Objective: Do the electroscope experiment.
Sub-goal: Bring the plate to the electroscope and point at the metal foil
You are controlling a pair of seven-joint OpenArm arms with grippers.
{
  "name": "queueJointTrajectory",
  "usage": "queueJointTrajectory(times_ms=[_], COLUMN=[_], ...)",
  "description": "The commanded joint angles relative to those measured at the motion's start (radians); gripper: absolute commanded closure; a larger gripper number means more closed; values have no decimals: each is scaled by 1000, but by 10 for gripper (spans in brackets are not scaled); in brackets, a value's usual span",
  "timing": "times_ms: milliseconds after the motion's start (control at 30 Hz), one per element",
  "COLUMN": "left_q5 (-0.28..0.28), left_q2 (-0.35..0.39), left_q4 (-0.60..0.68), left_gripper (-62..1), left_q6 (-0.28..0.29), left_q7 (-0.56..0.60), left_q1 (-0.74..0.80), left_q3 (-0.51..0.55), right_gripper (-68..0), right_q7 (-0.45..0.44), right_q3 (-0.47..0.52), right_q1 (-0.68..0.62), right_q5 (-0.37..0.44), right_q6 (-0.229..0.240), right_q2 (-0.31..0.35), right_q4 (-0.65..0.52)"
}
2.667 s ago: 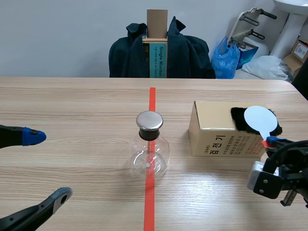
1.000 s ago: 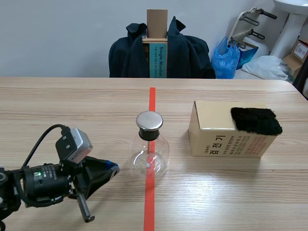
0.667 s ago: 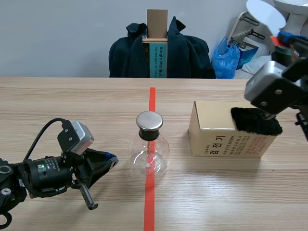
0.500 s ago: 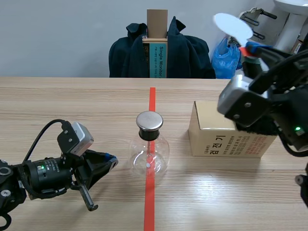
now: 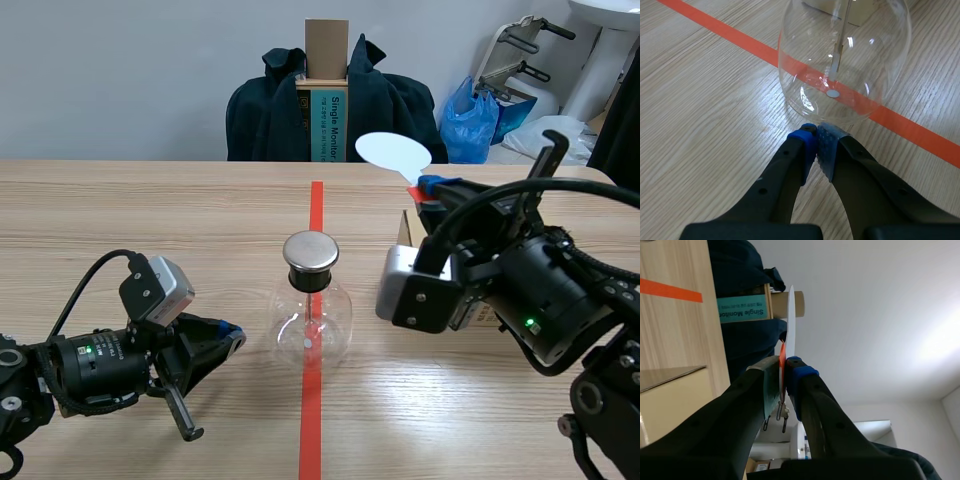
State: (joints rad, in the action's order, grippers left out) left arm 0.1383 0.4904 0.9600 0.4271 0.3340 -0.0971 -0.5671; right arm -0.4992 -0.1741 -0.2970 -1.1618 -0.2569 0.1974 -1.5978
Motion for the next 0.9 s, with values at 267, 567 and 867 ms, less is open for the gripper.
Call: queueJointTrajectory(times_ms=[267,567,867], left_q5=[10,10,10], left_q2=[6,6,6], left_q4=[21,21,21], left_gripper=[-27,-27,-27], left_q6=[5,5,5], left_q7=[14,14,14], left_q1=[-3,-3,-3], left_q3=[12,12,12], right_gripper=[-9,-9,-9], right_q7=[3,-97,-234], right_q3=[12,12,12], right_q1=[6,5,5], right_q5=[-14,-43,-66], right_q6=[-11,-11,-11], right_q2=[33,32,33], right_q4=[57,57,57])
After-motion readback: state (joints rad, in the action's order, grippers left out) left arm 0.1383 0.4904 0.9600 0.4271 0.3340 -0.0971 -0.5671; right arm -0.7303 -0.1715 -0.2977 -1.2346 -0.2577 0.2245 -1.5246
